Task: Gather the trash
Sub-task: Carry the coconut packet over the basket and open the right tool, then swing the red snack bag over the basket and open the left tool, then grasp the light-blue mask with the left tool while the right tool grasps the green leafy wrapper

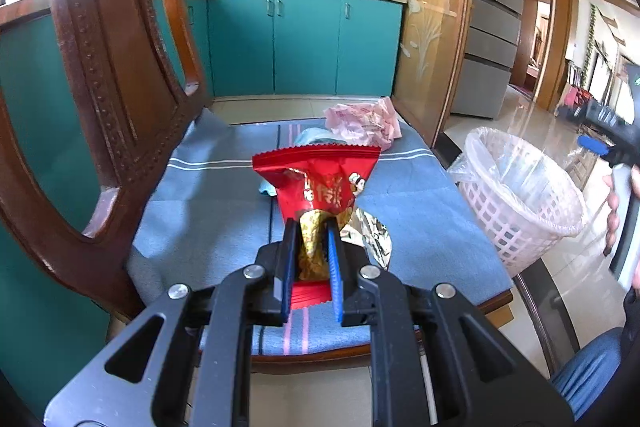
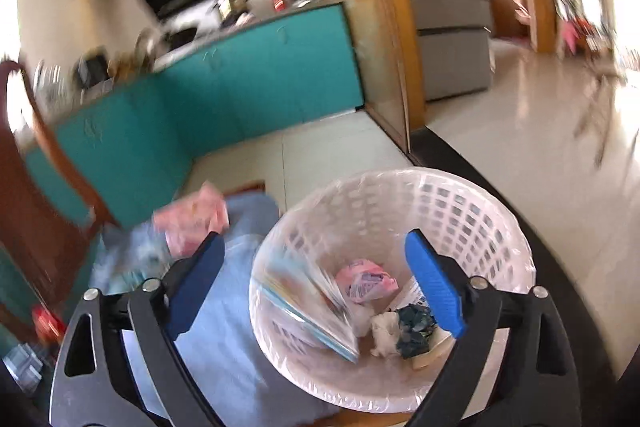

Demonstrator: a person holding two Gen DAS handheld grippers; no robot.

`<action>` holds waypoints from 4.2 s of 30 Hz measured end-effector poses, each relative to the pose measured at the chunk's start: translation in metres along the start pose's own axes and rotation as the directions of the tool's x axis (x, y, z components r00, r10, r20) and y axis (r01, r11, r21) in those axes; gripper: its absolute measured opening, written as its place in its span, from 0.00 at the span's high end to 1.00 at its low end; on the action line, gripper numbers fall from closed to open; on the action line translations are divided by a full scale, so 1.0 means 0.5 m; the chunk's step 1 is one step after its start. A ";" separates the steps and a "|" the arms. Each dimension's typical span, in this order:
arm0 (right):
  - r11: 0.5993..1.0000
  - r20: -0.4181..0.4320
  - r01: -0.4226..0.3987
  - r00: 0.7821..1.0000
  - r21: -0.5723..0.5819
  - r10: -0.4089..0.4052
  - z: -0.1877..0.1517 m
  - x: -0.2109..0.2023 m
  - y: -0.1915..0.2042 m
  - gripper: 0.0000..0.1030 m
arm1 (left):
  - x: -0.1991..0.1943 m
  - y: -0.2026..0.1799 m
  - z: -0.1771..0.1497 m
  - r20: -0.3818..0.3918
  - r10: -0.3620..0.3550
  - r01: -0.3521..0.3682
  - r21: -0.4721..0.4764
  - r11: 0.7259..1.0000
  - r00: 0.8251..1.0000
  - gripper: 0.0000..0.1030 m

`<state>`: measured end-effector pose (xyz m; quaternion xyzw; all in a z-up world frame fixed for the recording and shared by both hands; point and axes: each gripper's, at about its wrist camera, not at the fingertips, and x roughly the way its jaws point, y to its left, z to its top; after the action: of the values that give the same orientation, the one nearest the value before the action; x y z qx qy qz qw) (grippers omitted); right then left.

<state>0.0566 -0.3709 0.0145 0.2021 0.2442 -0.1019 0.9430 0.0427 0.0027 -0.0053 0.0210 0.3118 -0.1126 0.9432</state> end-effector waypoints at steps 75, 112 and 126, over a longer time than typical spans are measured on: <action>0.924 -0.169 -0.160 0.980 -0.348 0.106 -0.195 0.007 0.274 0.03 | 0.260 0.078 0.085 -0.121 0.058 -0.065 -0.057 0.996 0.991 0.14; 0.822 -0.480 -0.345 0.872 -0.452 0.102 -0.319 0.359 0.579 0.56 | -0.050 0.176 0.098 0.243 0.123 -0.076 -0.195 0.978 0.962 0.83; 0.794 -0.367 -0.417 0.892 -0.443 0.264 -0.245 0.166 0.474 0.90 | -0.039 0.173 0.090 0.222 0.087 -0.047 -0.182 0.982 0.971 0.82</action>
<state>0.1454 -0.1132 -0.0466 -0.0012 0.3550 0.1698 0.9193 0.0735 0.0857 0.0397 -0.0648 0.2089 -0.0544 0.9743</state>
